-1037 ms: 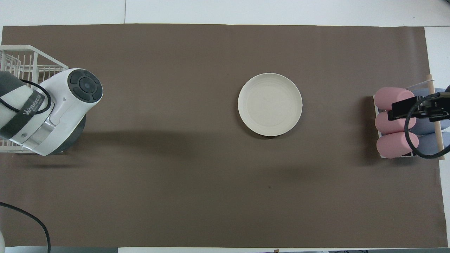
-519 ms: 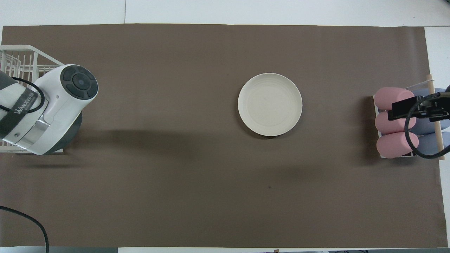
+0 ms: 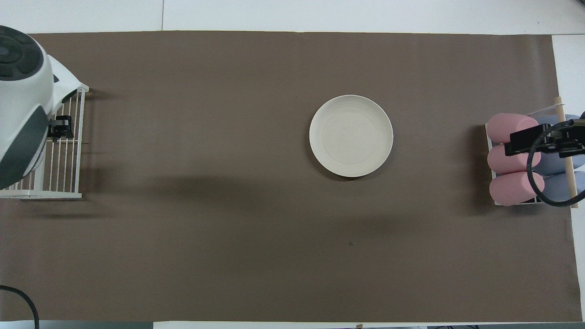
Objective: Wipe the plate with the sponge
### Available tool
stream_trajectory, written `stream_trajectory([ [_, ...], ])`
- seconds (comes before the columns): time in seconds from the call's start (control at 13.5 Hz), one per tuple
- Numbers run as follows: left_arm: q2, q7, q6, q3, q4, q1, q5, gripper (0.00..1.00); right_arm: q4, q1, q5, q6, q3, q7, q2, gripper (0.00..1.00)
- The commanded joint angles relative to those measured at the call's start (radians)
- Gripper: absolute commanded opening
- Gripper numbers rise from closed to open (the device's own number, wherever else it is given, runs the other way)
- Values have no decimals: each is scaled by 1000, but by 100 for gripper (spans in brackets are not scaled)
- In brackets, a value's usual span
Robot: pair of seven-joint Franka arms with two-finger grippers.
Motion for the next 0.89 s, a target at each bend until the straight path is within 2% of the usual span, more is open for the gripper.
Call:
stream_trajectory([
  [0.0,-34,86,-69,10,80,40,-156,100,1,-5,-19,6,10,21,-5,100],
  [0.3,-87,80,-77,11,80,96,-361,100,1,-5,-24,8,8,25,-5,100],
  [0.44,-107,64,-107,5,77,86,-394,100,0,-5,-40,8,10,61,-5,100],
  [0.67,-144,57,-120,10,79,96,-541,100,0,-5,-40,8,10,59,-5,100],
  [0.81,-161,59,-141,7,79,96,-561,100,0,-5,-40,8,10,59,-5,100],
])
